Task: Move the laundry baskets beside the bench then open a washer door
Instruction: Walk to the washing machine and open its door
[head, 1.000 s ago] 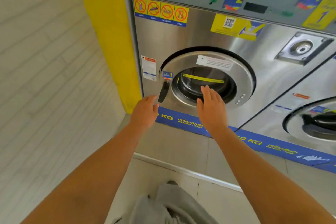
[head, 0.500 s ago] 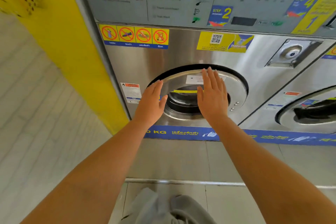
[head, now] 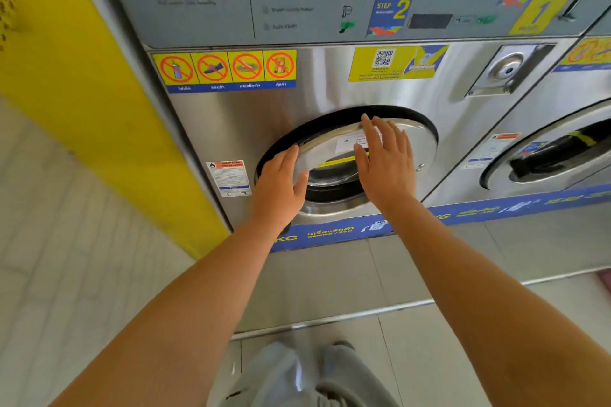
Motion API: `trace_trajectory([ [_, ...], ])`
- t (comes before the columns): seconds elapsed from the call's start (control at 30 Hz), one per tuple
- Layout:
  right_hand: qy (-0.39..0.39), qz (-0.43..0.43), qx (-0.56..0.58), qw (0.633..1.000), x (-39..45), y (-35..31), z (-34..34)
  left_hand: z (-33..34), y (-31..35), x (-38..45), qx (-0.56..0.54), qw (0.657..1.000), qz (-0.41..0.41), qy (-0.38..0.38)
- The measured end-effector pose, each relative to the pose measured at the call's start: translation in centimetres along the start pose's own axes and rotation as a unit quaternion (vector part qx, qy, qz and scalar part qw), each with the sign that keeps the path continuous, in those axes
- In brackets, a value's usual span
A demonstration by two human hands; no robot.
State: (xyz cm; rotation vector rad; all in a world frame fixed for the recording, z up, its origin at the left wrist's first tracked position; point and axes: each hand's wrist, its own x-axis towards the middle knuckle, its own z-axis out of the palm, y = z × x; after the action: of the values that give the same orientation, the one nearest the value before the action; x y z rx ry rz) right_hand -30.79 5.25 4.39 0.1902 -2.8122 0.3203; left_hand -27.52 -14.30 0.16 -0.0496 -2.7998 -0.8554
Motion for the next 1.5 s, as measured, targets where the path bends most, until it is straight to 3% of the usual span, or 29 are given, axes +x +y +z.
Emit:
trace_trajectory([
  [0.2,0.04,0.053,0.064,0.996,-1.9,-0.2,0.1,-1.3,-0.7,-2.3,-0.052,0.993,0.096,0.044],
  [0.33,0.038,0.065,0.092,0.993,-3.7,0.5,-0.4,-0.5,0.1,-2.9,-0.094,0.988,0.123,-0.007],
  [0.53,0.039,0.07,0.083,0.993,-7.3,2.5,-1.6,1.7,2.4,-2.5,-0.021,0.978,0.187,-0.093],
  [0.7,0.037,0.091,0.129,0.987,-10.2,5.2,-2.6,4.2,6.0,-2.7,0.054,0.95,0.255,-0.17],
  [0.87,0.072,0.129,0.177,0.973,-13.3,7.5,-4.0,6.7,9.5,-3.3,0.147,0.919,0.331,-0.158],
  [1.07,0.084,0.162,0.126,0.975,-15.8,12.5,-6.3,8.4,13.5,-3.9,0.135,0.889,0.41,-0.156],
  [1.23,0.095,0.189,0.061,0.976,-17.0,17.1,-8.0,11.1,17.4,-4.6,0.167,0.878,0.414,-0.171],
  [1.5,0.041,0.26,0.051,0.963,-19.5,25.9,-8.8,16.5,25.5,-6.4,0.181,0.909,0.33,-0.179],
])
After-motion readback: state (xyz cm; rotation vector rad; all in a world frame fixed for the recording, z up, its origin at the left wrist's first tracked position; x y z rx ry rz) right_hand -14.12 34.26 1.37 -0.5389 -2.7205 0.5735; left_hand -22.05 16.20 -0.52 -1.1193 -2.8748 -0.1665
